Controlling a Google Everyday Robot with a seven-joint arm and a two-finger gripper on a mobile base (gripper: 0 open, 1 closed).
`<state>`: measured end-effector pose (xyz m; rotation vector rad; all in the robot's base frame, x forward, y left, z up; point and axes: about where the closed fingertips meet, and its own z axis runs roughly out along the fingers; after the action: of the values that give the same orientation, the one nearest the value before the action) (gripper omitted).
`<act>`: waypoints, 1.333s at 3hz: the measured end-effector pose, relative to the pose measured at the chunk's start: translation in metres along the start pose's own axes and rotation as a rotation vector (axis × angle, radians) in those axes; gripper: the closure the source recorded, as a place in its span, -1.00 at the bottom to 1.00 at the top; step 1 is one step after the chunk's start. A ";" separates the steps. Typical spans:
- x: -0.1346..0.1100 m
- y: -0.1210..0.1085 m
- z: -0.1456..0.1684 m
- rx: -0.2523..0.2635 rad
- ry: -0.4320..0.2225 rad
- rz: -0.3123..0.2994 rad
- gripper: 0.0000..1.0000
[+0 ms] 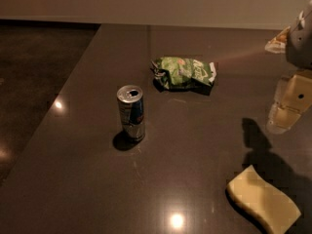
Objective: Move redbull can near green jalapeno chip bag
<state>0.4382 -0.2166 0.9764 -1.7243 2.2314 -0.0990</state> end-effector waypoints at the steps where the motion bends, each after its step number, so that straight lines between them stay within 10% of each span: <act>1: -0.002 0.000 -0.001 0.004 -0.002 -0.002 -1.00; 3: -0.071 0.024 0.019 -0.015 -0.113 -0.109 -1.00; 4: -0.120 0.035 0.049 -0.113 -0.247 -0.122 -1.00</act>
Offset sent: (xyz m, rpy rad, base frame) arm 0.0001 0.0646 -0.0001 0.0425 -0.0356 0.0984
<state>0.4464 -0.0861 0.9458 -1.8198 1.9881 0.2060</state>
